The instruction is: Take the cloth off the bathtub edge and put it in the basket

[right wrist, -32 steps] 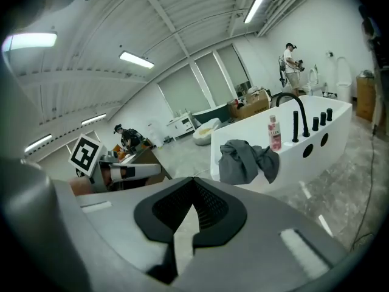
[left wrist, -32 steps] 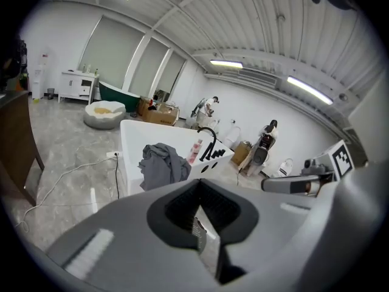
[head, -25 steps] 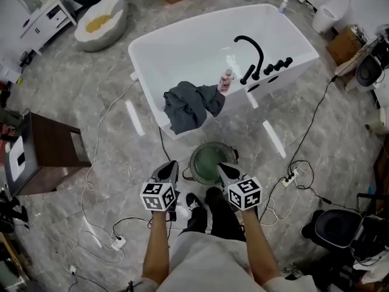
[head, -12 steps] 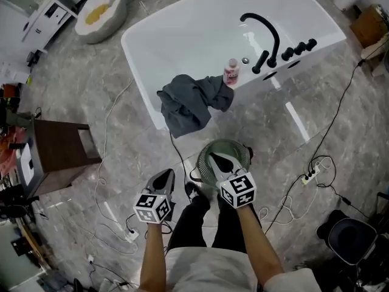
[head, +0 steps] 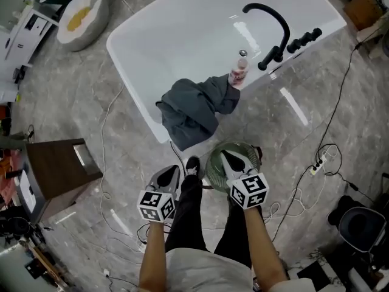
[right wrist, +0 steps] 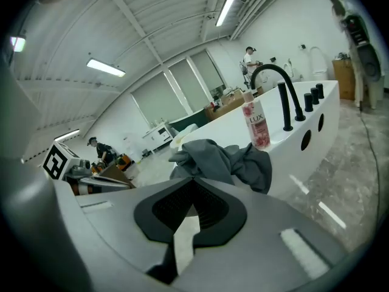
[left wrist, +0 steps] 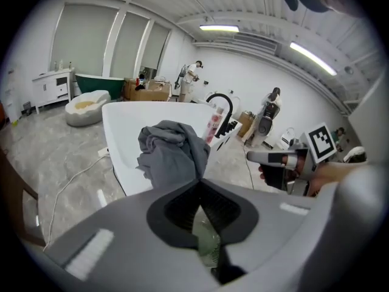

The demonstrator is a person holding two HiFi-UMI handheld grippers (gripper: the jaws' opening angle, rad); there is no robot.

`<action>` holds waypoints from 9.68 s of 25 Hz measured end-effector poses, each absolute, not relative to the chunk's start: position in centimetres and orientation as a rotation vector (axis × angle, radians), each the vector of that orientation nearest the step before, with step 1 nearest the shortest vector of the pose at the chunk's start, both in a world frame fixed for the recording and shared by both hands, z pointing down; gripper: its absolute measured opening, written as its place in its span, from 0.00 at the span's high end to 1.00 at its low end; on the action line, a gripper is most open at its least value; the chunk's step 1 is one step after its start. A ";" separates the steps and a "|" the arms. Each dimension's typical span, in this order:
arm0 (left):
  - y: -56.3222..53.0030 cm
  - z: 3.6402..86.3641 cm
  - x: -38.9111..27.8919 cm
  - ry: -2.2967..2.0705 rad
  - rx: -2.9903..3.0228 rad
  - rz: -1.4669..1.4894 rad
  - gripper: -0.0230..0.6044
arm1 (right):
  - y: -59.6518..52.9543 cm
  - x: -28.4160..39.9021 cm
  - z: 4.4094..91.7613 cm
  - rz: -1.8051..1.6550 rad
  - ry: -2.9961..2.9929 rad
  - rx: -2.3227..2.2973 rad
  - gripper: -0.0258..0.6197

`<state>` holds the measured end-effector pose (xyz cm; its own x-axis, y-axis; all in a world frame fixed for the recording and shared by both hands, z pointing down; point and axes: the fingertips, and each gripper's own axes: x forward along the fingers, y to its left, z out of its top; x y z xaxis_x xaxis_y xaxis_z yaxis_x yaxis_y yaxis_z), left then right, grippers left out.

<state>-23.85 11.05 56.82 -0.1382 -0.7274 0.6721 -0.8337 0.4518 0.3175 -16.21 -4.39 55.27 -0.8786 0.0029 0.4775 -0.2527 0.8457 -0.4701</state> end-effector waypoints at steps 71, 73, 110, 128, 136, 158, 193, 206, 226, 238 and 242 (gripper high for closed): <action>-0.4 69.3 -30.7 -1.007 2.100 0.541 0.39 | 1.4 -28.3 69.3 0.735 -2.520 0.207 0.70; 0.1 68.9 -29.5 -1.009 2.108 0.526 0.39 | 1.8 -27.1 68.9 0.719 -2.524 0.220 0.70; 8.5 73.5 6.4 -0.517 2.157 0.538 0.39 | 10.7 8.7 73.4 0.903 -2.314 0.718 0.70; 6.9 80.5 1.6 -0.770 1.938 0.680 0.36 | 9.1 8.6 78.7 1.091 -2.162 0.784 0.86; 6.4 82.6 -0.3 -0.797 1.864 0.714 0.32 | 7.8 8.1 80.4 1.199 -2.090 0.910 0.86; 5.7 80.9 -6.3 -0.796 1.901 0.637 0.32 | 2.2 0.4 87.4 1.315 -1.896 1.016 0.86; 4.6 78.6 -6.9 -0.791 1.980 0.835 0.32 | 3.7 2.8 84.4 1.198 -1.882 0.984 0.67; 7.7 62.1 -4.4 -0.911 2.023 0.790 0.32 | 7.0 7.2 66.2 1.026 -2.062 0.914 0.66; 12.1 53.8 0.4 -1.073 2.066 0.599 0.33 | 13.6 11.1 54.2 0.986 -2.251 0.914 0.66; 14.3 54.1 -0.3 -1.084 2.026 0.636 0.35 | 15.5 10.4 55.2 1.063 -2.223 0.890 0.66; 15.0 54.2 -0.5 -1.093 2.002 0.613 0.40 | 15.9 10.6 55.3 1.067 -2.211 0.890 0.66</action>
